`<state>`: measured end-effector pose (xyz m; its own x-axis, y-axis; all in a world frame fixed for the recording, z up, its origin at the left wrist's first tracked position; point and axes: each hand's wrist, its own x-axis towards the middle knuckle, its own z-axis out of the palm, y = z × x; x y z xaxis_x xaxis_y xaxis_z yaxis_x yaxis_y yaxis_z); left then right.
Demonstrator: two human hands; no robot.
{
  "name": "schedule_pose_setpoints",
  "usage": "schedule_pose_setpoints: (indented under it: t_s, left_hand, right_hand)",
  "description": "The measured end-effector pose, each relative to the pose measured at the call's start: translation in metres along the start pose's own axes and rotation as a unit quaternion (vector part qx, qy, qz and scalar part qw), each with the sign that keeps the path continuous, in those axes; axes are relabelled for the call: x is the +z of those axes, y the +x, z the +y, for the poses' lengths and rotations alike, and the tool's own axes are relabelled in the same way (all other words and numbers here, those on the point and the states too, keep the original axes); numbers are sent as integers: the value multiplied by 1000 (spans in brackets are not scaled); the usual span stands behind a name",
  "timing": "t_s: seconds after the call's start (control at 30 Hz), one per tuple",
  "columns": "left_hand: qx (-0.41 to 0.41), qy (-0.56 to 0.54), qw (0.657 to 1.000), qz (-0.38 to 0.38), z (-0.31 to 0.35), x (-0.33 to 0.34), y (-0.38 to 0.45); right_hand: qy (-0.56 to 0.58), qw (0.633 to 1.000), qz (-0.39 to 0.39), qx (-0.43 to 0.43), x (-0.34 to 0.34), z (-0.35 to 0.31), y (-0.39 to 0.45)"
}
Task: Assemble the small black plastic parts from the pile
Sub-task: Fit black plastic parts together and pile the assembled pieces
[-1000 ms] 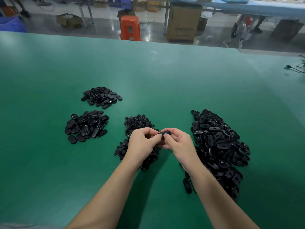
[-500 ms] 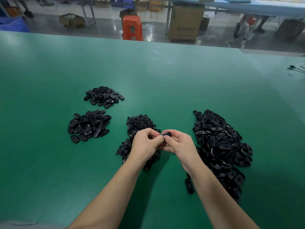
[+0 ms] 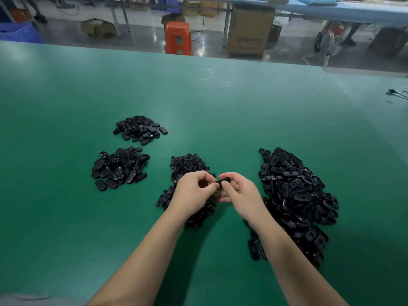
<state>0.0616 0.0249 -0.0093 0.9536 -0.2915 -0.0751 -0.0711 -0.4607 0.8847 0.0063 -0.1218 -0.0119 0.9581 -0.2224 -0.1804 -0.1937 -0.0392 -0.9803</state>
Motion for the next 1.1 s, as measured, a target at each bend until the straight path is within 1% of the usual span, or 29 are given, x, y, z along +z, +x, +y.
schedule_pose_setpoints:
  t_s: [0.07,0.1,0.17,0.2,0.23,0.3,0.4,0.47,0.53,0.63,0.73,0.8,0.87,0.93,1.0,1.1]
  left_hand:
    - [-10,19,1000,13,-5,-7,2]
    - [-25,22,999,29,-9,-13,4]
    - [-68,-4,994,80,-22,-31,9]
    - [-95,-41,988,111,-30,-42,11]
    - [-123,-84,979,141,-38,-54,13]
    - [-167,-137,956,200,-54,-77,18]
    - [-196,-155,926,283,-74,-108,28]
    - [-209,-167,907,325,-84,-125,36]
    - [-227,-173,893,348,-94,-137,43]
    - [-243,-161,891,349,-104,-144,50]
    - [-241,-131,892,359,-109,-141,51]
    - [-220,-95,897,372,-108,-137,49]
    - [-176,-59,910,370,-102,-129,45]
    - [-131,-26,932,338,-96,-116,40]
    - [-96,14,954,283,-90,-101,34]
    - [-59,82,973,207,-84,-78,29]
  right_hand:
    - [-110,994,15,0,-5,3,1]
    - [-197,980,29,-12,-11,3,2]
    - [-373,925,55,-45,-24,3,3]
    - [-426,901,60,-50,-31,1,3]
    - [-459,886,52,-41,-37,-1,3]
    - [-500,866,-3,-2,-49,-4,2]
    - [-535,836,-115,50,-57,-6,-2]
    - [-560,810,-159,70,-59,-4,-6]
    - [-584,785,-187,82,-57,-1,-9]
    - [-615,760,-198,73,-53,2,-11]
    - [-623,755,-196,64,-49,5,-10]
    - [-625,755,-190,56,-50,6,-10]
    - [-632,753,-174,47,-53,4,-9]
    - [-646,745,-163,45,-55,2,-6]
    - [-658,733,-164,45,-56,1,-4]
    - [-657,734,-166,49,-53,0,-2]
